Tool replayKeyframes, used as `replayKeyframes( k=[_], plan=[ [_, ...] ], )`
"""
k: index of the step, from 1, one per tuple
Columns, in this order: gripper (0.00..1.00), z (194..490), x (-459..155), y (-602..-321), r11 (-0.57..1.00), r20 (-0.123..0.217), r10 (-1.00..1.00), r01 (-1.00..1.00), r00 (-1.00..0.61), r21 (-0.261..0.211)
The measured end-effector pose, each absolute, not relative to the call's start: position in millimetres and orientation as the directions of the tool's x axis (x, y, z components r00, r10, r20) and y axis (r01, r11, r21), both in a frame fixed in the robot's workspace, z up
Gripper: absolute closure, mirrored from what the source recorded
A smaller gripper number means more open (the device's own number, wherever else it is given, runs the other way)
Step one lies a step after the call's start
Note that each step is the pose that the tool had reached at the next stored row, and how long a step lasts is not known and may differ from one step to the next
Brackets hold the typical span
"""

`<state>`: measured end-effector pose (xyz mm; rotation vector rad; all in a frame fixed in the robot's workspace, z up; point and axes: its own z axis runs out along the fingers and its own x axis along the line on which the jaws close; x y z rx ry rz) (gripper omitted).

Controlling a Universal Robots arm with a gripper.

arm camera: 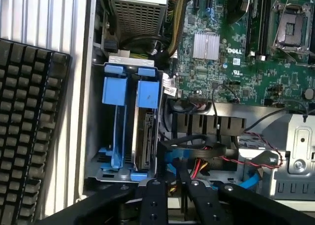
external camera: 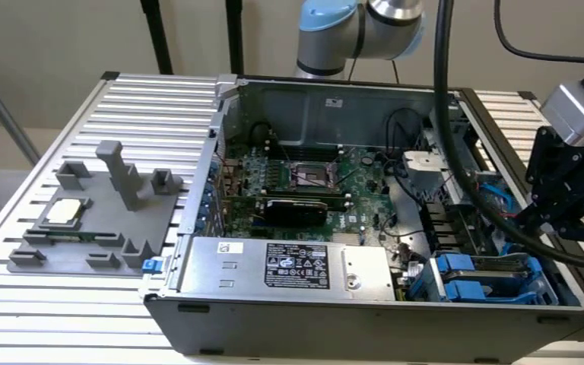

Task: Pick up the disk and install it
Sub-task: 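Insert the first disk wire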

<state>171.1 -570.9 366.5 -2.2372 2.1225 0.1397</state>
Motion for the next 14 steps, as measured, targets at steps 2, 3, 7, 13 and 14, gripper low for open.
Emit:
replayKeyframes(
  k=[2,3,7,13,14],
  plan=[
    [1.0,363,171,-569,-0.057,-0.103,-0.993,-0.998,0.055,0.023],
    [1.0,361,171,-569,-0.06,-0.103,-0.993,-0.998,0.057,0.023],
    [1.0,354,166,-568,-0.069,-0.103,-0.992,-0.997,0.067,0.023],
    [0.0,352,158,-565,-0.08,-0.103,-0.992,-0.997,0.078,0.023],
    [0.0,352,157,-565,-0.082,-0.103,-0.992,-0.996,0.079,0.023]
  ],
)
